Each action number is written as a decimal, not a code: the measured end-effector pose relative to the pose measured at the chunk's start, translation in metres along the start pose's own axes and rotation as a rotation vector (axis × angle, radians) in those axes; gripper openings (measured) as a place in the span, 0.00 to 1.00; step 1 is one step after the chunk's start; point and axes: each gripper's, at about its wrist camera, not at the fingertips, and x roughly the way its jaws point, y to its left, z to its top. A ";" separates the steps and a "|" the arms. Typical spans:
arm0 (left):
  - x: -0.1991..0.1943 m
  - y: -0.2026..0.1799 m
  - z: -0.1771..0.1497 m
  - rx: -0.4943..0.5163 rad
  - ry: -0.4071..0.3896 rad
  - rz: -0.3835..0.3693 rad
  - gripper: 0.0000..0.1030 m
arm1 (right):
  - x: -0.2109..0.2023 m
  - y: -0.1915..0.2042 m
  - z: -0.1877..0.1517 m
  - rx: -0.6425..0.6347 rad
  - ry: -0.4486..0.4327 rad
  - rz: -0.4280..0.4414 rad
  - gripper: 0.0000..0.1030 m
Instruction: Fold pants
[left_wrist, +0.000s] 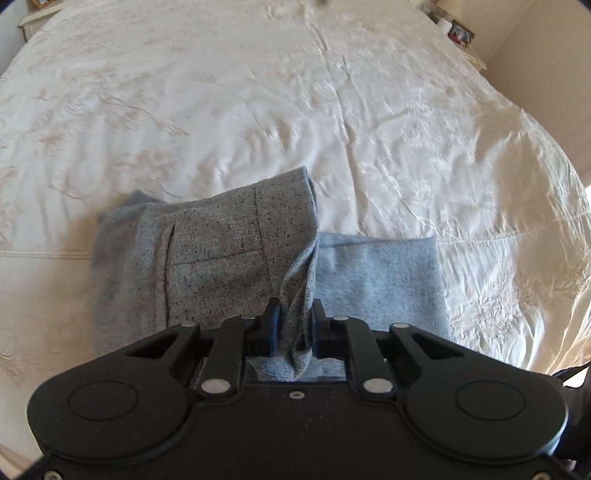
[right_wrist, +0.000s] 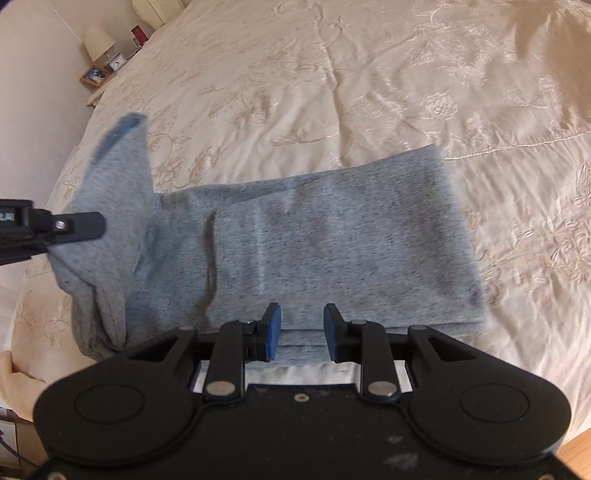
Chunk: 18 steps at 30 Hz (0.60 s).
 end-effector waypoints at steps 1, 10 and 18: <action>0.015 -0.013 -0.006 -0.003 0.026 -0.021 0.03 | -0.001 -0.009 0.003 -0.007 0.002 -0.004 0.27; 0.036 -0.040 -0.033 0.008 0.079 0.097 0.19 | -0.001 -0.055 0.024 -0.106 0.007 0.036 0.29; -0.001 0.018 -0.051 -0.099 0.049 0.323 0.18 | 0.020 -0.029 0.056 -0.093 0.033 0.226 0.35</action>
